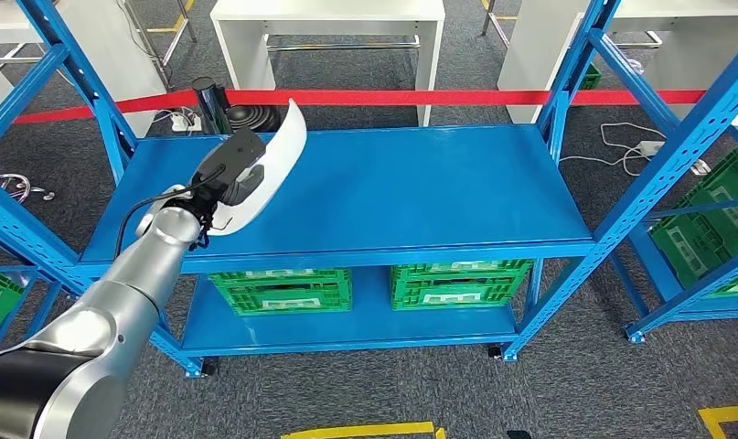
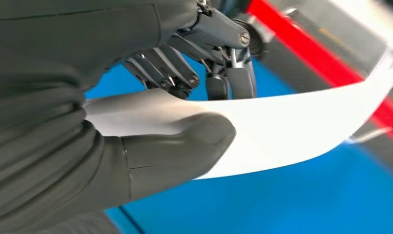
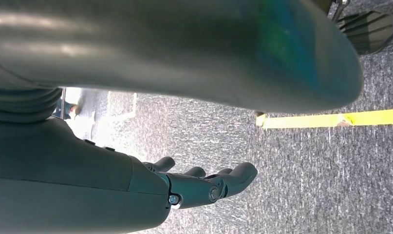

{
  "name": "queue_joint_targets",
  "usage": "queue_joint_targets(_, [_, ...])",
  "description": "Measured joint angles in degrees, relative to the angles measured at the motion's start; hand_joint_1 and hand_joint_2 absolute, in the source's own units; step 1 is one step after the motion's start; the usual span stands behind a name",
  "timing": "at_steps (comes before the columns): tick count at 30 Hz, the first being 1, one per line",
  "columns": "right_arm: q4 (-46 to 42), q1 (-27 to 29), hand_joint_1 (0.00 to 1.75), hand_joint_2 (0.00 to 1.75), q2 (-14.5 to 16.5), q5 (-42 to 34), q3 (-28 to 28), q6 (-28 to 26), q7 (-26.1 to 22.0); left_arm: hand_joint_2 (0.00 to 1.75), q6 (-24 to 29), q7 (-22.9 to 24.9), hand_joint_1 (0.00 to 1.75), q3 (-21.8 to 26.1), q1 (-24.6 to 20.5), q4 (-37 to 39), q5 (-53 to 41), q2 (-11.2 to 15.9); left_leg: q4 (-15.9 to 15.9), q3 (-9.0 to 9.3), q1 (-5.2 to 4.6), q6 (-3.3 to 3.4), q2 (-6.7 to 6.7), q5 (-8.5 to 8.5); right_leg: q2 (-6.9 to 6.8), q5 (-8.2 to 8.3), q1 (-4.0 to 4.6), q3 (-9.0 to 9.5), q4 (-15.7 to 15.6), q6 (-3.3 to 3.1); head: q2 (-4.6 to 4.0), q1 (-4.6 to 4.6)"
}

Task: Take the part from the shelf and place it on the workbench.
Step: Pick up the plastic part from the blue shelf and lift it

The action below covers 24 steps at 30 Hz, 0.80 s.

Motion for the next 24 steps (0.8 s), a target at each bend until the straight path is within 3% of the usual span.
queue_joint_targets(8, [0.0, 0.04, 0.0, 0.0, 0.0, -0.14, -1.37, -0.29, 0.14, 1.75, -10.99, -0.89, 1.75, 1.86, -1.33, -4.21, 15.85, -2.16, -0.01, 0.0, 0.0, 0.0, 0.01, -0.01, 0.01, 0.0, 0.0, -0.01, 0.0, 0.0, 0.0, 0.0])
queue_joint_targets(15, [0.0, 0.05, 0.0, 0.0, 0.0, -0.41, -2.6, -0.45, 0.17, 1.75, -25.9, 2.29, 1.75, 1.84, -0.26, -7.69, 36.95, -3.13, -0.03, 0.0, 0.0, 0.0, 0.02, -0.01, 0.02, -0.01, 0.0, -0.01, 0.0, -0.01, 0.0, 0.0])
queue_joint_targets(19, [0.0, 0.06, 0.0, 0.0, 0.0, -0.64, -3.12, -0.47, 0.51, 1.75, -34.68, 6.39, 1.75, 1.71, 2.04, -12.11, 53.84, -3.18, -0.03, 0.0, 0.0, 0.0, 0.02, -0.01, 0.03, -0.01, 0.0, -0.02, 0.0, -0.01, 0.0, 0.0])
queue_joint_targets(24, [0.0, 0.11, 0.0, 0.0, 0.0, -0.74, -4.01, -0.54, 0.74, 1.75, -35.24, 10.8, 1.75, -1.12, 5.78, -20.9, 71.94, -2.76, -0.05, 0.0, 0.0, 0.0, 0.0, -0.02, 0.01, -0.03, 0.0, -0.01, 0.0, 0.0, 0.0, 0.0])
